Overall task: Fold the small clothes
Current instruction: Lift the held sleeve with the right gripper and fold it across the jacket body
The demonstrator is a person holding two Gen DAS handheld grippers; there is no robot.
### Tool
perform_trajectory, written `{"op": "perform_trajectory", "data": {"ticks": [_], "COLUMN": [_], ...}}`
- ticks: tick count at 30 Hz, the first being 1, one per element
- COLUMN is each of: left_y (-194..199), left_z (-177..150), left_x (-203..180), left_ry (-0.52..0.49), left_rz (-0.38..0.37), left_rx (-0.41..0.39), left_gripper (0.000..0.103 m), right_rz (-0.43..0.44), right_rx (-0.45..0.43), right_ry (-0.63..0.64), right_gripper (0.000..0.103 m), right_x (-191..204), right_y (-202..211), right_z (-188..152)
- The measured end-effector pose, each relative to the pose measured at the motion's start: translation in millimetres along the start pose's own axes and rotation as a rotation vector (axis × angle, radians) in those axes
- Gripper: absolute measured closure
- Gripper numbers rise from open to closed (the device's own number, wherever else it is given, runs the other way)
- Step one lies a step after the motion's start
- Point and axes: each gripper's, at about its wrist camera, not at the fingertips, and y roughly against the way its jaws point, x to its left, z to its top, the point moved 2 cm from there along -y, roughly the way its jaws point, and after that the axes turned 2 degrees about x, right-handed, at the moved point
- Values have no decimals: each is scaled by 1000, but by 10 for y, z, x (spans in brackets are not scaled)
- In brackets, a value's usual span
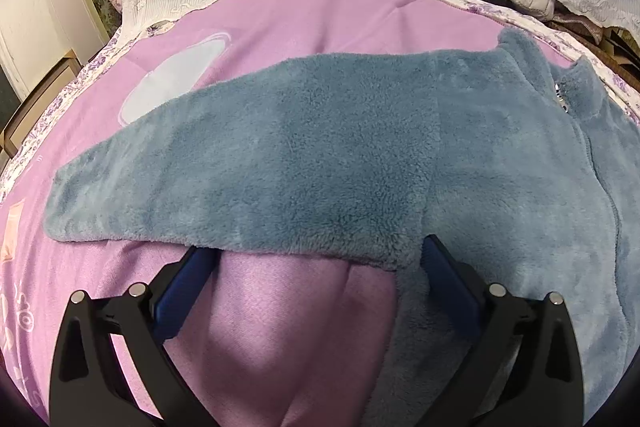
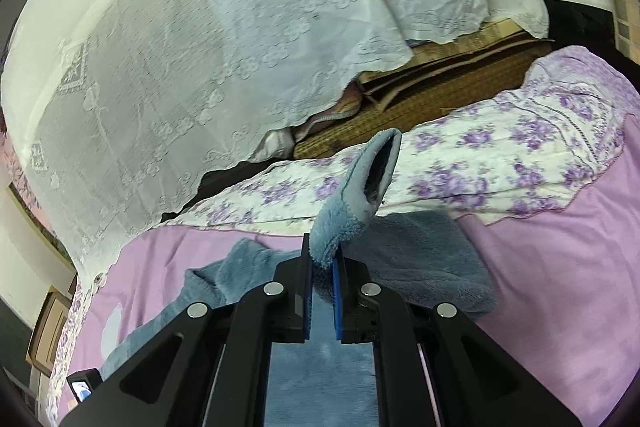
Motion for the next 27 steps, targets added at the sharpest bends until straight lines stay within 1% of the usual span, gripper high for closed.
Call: {"op": "perform_trajectory", "data": {"ticks": [6, 13, 19, 27], "left_y": [-18, -26, -30, -34], "left_z": [9, 5, 4, 4], "left_x": [-15, -14, -11, -10], "left_ry": [-5, -6, -6, -7], "left_rz": [9, 11, 11, 11], "left_rx": [1, 1, 1, 1], "left_gripper": [4, 4, 4, 4], "right_rz": [31, 84, 114, 115], "right_rx": [13, 51, 106, 190], "right_ry": [29, 75, 113, 150], "right_gripper": [95, 94, 94, 94], "right_x": [325, 773, 1087, 1287], "right_y": [-92, -255, -460, -765], "right_z": [-56, -246, -522, -904]}}
